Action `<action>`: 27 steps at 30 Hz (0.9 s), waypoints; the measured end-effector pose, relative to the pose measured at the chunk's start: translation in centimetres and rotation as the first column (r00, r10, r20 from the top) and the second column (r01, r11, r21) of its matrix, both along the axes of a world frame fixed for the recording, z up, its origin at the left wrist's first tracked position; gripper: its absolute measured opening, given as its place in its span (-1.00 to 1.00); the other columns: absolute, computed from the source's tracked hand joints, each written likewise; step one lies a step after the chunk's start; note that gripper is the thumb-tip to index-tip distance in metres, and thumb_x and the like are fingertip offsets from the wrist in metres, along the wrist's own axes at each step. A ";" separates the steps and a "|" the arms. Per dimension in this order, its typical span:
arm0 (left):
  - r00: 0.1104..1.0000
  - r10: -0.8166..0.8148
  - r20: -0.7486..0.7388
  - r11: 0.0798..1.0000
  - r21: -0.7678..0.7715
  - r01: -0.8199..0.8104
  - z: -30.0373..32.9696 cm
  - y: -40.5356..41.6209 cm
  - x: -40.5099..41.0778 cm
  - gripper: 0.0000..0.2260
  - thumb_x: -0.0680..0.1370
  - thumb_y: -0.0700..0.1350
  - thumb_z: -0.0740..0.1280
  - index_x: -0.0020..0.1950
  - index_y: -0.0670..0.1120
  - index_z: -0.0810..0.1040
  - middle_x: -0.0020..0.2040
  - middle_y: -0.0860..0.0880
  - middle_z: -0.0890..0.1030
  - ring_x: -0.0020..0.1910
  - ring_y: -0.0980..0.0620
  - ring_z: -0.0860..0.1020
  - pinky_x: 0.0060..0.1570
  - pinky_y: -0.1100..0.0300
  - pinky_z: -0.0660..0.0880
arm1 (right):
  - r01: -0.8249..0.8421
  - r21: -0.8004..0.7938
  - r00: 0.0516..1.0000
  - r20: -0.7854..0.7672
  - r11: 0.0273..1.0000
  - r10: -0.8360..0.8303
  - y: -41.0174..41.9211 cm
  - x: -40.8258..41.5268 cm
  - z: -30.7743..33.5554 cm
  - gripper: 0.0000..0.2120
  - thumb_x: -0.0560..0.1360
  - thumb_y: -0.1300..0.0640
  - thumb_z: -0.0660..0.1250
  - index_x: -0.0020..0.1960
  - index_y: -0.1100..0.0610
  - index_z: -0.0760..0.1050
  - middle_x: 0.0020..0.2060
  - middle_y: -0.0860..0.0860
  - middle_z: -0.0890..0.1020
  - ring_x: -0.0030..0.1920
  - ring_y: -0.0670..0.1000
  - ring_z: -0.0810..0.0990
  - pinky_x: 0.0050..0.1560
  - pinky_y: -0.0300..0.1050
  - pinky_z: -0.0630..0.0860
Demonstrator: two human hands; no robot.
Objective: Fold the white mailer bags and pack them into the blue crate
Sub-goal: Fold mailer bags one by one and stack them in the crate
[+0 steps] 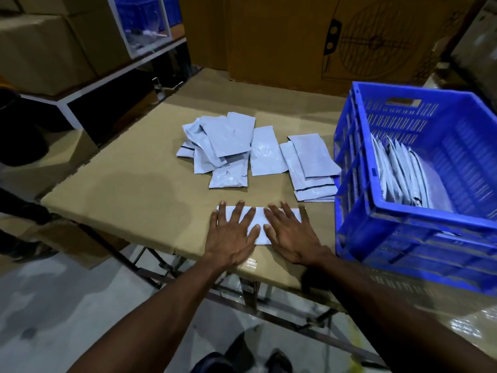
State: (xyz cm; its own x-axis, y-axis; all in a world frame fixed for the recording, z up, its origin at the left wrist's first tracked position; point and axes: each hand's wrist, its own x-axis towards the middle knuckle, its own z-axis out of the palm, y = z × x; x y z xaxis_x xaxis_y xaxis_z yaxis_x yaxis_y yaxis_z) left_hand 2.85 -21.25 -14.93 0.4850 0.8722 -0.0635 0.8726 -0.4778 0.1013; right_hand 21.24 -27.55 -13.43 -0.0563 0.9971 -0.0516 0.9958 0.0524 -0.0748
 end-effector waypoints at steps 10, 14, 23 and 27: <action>0.999 -0.041 -0.008 0.999 -0.031 0.041 0.2 0.7 -0.6 -0.42 0.59 0.30 -0.30 0.63 0.25 -0.09 0.66 0.10 -0.09 0.61 -0.25 -0.18 0.53 -0.24 -0.17 | -0.050 -0.186 0.996 -0.088 0.981 0.034 -1.1 2.4 0.7 -0.09 0.43 -0.52 -0.22 0.62 -0.03 -0.25 0.60 -0.05 -0.23 0.58 0.10 -0.29 0.52 0.25 -0.28; 0.991 -0.131 0.037 0.990 -0.049 0.133 0.8 2.2 -1.5 -0.35 0.52 0.30 -0.36 0.63 0.27 -0.10 0.66 0.13 -0.10 0.63 -0.16 -0.15 0.54 -0.22 -0.13 | -0.265 -0.082 0.963 -0.068 0.961 0.259 -2.4 3.5 1.3 -0.38 0.61 -0.14 -0.07 0.62 -0.04 -0.12 0.61 -0.06 -0.09 0.60 0.11 -0.04 0.55 0.16 0.02; 0.980 -0.198 0.031 0.933 0.313 0.179 -0.1 3.2 -3.1 -0.52 0.57 0.08 0.35 0.49 0.10 0.38 0.51 0.02 0.42 0.47 -0.06 0.39 0.37 -0.35 0.23 | -0.251 0.016 0.965 -0.072 0.968 0.252 -2.0 2.3 4.0 -0.27 0.58 0.23 0.13 0.62 -0.11 -0.14 0.61 -0.11 -0.10 0.56 0.13 0.16 0.29 0.18 0.43; 0.984 -0.150 0.092 0.978 0.160 0.134 -0.4 3.3 -2.8 -0.51 0.57 0.01 0.33 0.50 0.18 0.35 0.55 0.04 0.34 0.54 -0.04 0.28 0.33 -0.33 0.27 | -0.563 0.102 0.814 0.244 0.820 0.528 -1.1 1.4 3.4 -0.31 0.52 0.22 0.34 0.56 -0.05 0.17 0.56 -0.07 0.25 0.57 0.28 0.05 0.35 0.48 0.22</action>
State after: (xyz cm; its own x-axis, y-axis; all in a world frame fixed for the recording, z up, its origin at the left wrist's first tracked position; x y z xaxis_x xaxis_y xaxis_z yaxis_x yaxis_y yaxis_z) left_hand 0.07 -17.91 -15.32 0.6019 0.7892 0.1219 0.7831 -0.6132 0.1035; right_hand 22.60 -28.67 -10.03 -0.5994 0.7996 0.0383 0.7916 0.5850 0.1763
